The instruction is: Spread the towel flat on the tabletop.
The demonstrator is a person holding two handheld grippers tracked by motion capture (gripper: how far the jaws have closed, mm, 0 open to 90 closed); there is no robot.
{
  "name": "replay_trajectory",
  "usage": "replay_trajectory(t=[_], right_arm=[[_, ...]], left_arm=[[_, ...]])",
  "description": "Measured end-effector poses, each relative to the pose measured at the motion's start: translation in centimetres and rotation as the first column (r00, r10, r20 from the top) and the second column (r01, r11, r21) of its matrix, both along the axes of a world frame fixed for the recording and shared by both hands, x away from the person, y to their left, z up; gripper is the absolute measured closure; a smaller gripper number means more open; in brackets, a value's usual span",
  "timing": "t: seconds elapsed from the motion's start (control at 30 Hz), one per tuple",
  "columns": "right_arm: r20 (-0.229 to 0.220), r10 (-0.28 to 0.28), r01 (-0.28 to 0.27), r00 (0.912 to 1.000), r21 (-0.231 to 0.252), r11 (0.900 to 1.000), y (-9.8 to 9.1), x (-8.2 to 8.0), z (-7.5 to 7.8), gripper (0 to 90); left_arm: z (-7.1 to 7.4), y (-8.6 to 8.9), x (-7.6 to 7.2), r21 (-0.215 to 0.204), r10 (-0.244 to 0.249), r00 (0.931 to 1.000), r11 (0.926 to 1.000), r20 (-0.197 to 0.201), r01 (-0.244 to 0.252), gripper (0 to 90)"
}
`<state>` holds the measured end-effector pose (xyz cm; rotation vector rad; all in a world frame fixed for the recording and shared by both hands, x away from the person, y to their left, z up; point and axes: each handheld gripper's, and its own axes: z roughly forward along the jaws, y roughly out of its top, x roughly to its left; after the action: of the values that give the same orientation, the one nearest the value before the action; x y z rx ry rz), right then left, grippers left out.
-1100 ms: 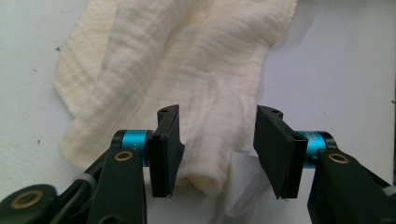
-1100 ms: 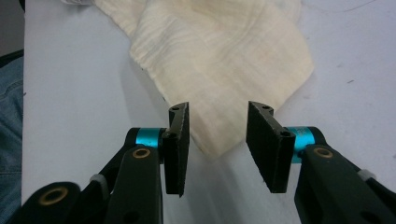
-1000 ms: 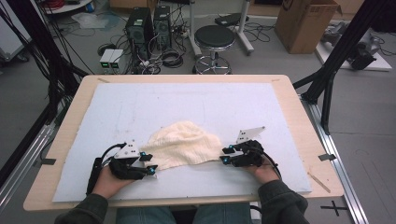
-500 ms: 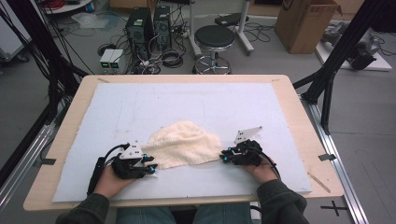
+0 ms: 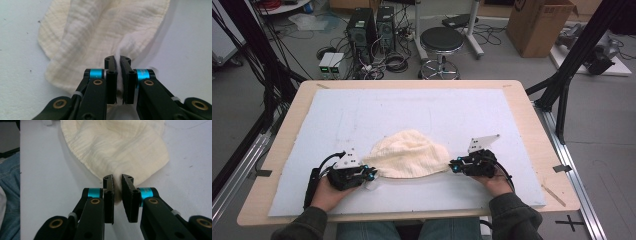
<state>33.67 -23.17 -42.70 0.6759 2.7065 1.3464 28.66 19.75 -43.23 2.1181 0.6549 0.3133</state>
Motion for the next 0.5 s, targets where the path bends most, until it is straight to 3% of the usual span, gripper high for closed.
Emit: replay_trajectory(t=[0.17,0.5], right_arm=[[0.017,-0.004,0.004,0.9998,0.032,0.9995,-0.4,-0.5,0.6,80.5],[0.049,0.008,-0.012,0.9987,0.077,0.9969,-0.5,-1.4,1.8,80.3]], left_arm=[[0.7,0.5,-0.3,-0.044,0.001,0.9998,0.999,0.021,0.0,84.3],[1.5,1.0,-1.1,-0.077,-0.008,0.9988,0.997,0.047,0.012,84.3]])
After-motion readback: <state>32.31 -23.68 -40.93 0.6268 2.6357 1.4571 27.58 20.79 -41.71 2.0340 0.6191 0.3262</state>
